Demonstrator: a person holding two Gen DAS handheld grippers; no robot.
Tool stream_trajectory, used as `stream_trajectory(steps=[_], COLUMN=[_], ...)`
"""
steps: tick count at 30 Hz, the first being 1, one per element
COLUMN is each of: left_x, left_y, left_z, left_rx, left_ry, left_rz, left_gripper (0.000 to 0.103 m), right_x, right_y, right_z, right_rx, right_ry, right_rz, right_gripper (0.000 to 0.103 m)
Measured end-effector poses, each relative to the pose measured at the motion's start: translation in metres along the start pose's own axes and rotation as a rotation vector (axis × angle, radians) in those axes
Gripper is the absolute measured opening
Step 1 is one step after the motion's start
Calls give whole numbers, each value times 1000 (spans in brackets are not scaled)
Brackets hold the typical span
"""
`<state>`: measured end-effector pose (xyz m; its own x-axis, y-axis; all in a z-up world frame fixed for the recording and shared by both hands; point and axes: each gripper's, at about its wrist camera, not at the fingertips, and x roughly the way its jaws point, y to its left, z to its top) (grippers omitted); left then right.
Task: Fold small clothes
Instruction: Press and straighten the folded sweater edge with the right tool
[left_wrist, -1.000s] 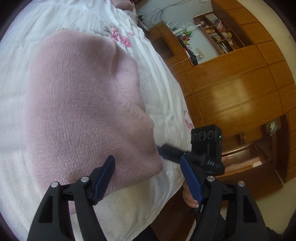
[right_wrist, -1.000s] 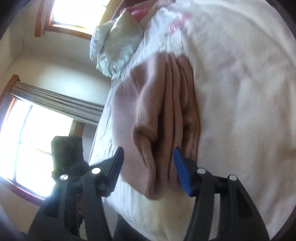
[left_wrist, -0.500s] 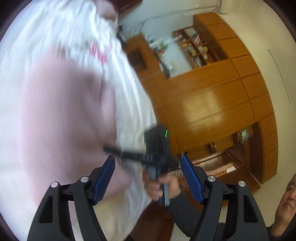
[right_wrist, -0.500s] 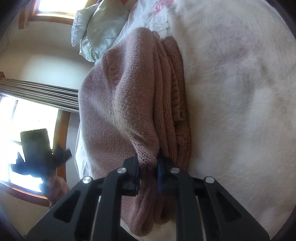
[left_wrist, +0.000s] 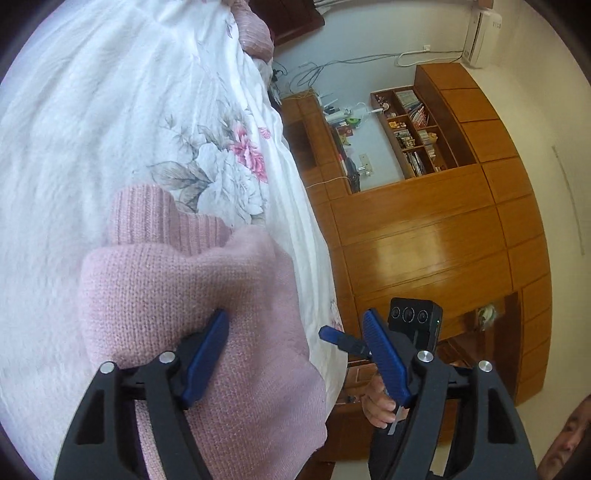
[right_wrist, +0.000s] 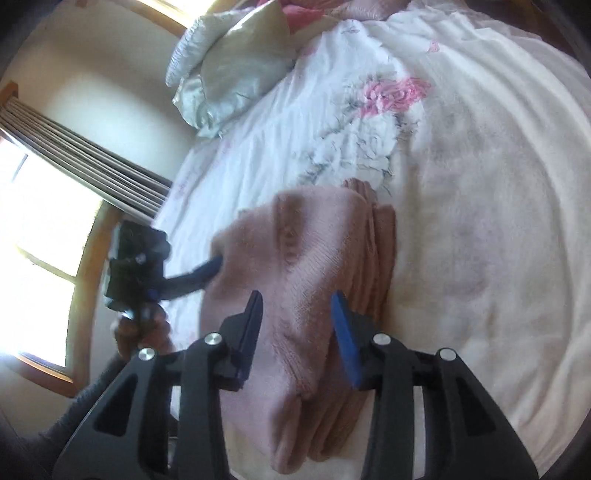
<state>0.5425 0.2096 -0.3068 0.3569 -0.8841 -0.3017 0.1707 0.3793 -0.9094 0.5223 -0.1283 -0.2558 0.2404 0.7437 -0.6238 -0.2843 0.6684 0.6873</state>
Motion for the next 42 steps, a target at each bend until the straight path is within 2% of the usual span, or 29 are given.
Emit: stream_trajectory(steps=[2,5,6,7,8,9,11,13,15,17,19,20,21,23,25,26,28,31,32,33,34,35,37,38,39,41,42], left_x=[-2,-11,-13,-15,-16,-17,-24,-29,-26,-13,-1,0,0,-3,-13,-20,-31,-36,-32,-27,-23,-20,-22,-26,-34,-56,-67], left_y=[8,18,20,18,14,6,-20,-40,-47,-33,-11,-4,0,-1,-14,-24,-43,-41,-31,-21,-10,-4,-9,-14,-20,-35,-37], left_z=[-1,-4,-4,-4,-3,-3,-7,-17,-27,-32,-36,-37,-38,-40,-45,-50,-71,-105,-113,-118,-123,-127,-131,-133,-136,-144,-148], left_rx=[-6,-53,-68,-68,-65,-52,19,102,146,120,77,68,61,53,46,63,131,148,135,109,84,79,72,61,59,97,116], left_ry=[-17,-57,-63,-53,-42,-30,-18,5,37,79,102,90,79,64,47,41,64,115,128,138,144,140,111,96,76,24,-4], left_rz=[10,20,28,32,46,64,66,9,-2,47,89,97,100,112,95,64,14,32,76,110,125,136,141,124,101,73,81], left_gripper=[62,47,45,45,46,50,58,59,63,63,59,51,42,40,53,63,64,64,64,64,64,63,63,69,80,90,97], right_x=[11,53,64,75,81,80,61,42,34,39,53,57,58,51,36,26,6,9,20,31,40,43,34,25,15,-5,-14], right_y=[-1,-11,-24,-35,-47,-60,-64,-51,-29,-15,-19,-31,-40,-48,-38,-31,-10,5,5,-2,-13,-25,-36,-31,-22,-7,-1], right_z=[10,25,29,33,37,39,38,29,11,-8,-24,-28,-29,-29,-30,-32,-44,-71,-79,-86,-91,-93,-92,-91,-91,-94,-94], right_rx=[14,13,30,37,54,110,129,111,46,-11,-55,-39,-13,30,5,2,-31,-49,-52,-50,-32,-11,51,44,26,2,-17], right_ry=[4,75,94,97,97,99,66,48,84,153,209,216,214,200,172,152,123,162,189,210,215,198,159,135,113,77,69], right_rz=[64,55,32,-2,-1,46,74,135,205,205,89,60,74,92,59,62,131,169,151,98,41,-2,14,10,8,32,20], right_gripper=[39,34,19,0,0,0,0,12,12,12,0,0,0,0,1,6,9,9,9,6,0,0,0,0,5,17,26])
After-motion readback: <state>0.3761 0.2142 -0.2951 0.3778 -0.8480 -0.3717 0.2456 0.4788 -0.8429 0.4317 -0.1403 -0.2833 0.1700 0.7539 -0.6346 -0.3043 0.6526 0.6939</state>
